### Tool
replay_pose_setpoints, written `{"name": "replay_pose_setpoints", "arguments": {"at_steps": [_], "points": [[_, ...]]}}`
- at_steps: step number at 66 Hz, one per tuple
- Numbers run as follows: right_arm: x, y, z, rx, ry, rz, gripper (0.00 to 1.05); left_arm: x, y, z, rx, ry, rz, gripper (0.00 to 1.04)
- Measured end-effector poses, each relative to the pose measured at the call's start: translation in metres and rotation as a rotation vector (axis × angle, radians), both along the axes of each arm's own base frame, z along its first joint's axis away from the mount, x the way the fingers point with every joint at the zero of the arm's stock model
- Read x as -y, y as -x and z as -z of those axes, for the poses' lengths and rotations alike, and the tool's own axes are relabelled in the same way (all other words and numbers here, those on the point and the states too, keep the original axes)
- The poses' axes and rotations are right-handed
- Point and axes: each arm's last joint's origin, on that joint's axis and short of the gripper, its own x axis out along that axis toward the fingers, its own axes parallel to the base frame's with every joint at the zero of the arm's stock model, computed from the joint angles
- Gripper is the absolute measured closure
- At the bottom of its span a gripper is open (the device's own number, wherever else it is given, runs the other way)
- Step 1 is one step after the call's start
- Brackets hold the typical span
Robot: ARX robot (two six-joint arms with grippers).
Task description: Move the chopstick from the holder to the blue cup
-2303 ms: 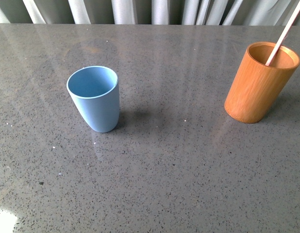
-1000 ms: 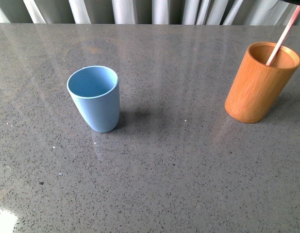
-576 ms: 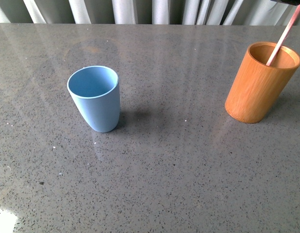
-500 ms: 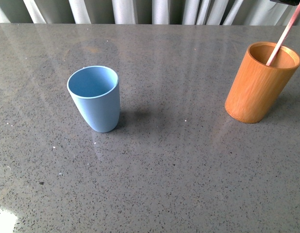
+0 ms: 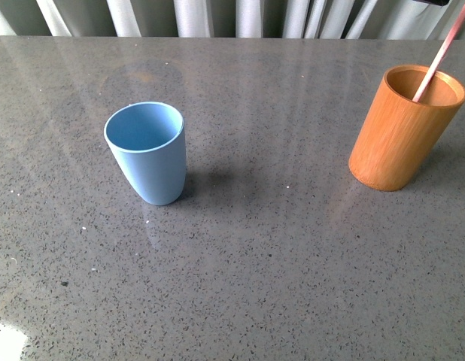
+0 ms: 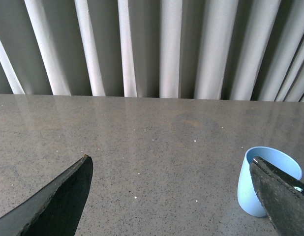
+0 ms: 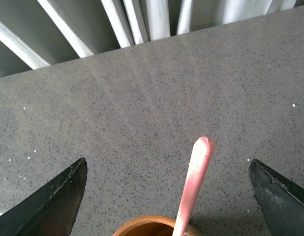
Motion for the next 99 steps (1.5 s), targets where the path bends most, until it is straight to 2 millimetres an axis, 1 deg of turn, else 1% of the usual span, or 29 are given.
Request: {"name": "replay_pose_setpoints", "arguments": {"at_steps": [13, 35, 69, 76, 80, 99], "points": [[0.0002, -0.0006, -0.0011, 0.001, -0.01, 0.008, 0.09, 0.0, 0.0, 0.0, 0.0, 0.0, 0.0, 0.09], [0.0063, -0.0008, -0.0005, -0.008, -0.017, 0.02, 0.09, 0.0, 0.0, 0.0, 0.0, 0.0, 0.0, 0.09], [0.0063, -0.0005, 0.0001, -0.015, -0.019, 0.017, 0.1, 0.0, 0.0, 0.0, 0.0, 0.0, 0.0, 0.09], [0.0063, -0.0005, 0.0001, -0.015, -0.019, 0.017, 0.12, 0.0, 0.0, 0.0, 0.0, 0.0, 0.0, 0.09], [0.0063, -0.0005, 0.0001, -0.015, -0.019, 0.017, 0.17, 0.0, 0.0, 0.0, 0.0, 0.0, 0.0, 0.09], [0.0063, -0.0005, 0.0001, -0.015, -0.019, 0.017, 0.21, 0.0, 0.0, 0.0, 0.0, 0.0, 0.0, 0.09]]}}
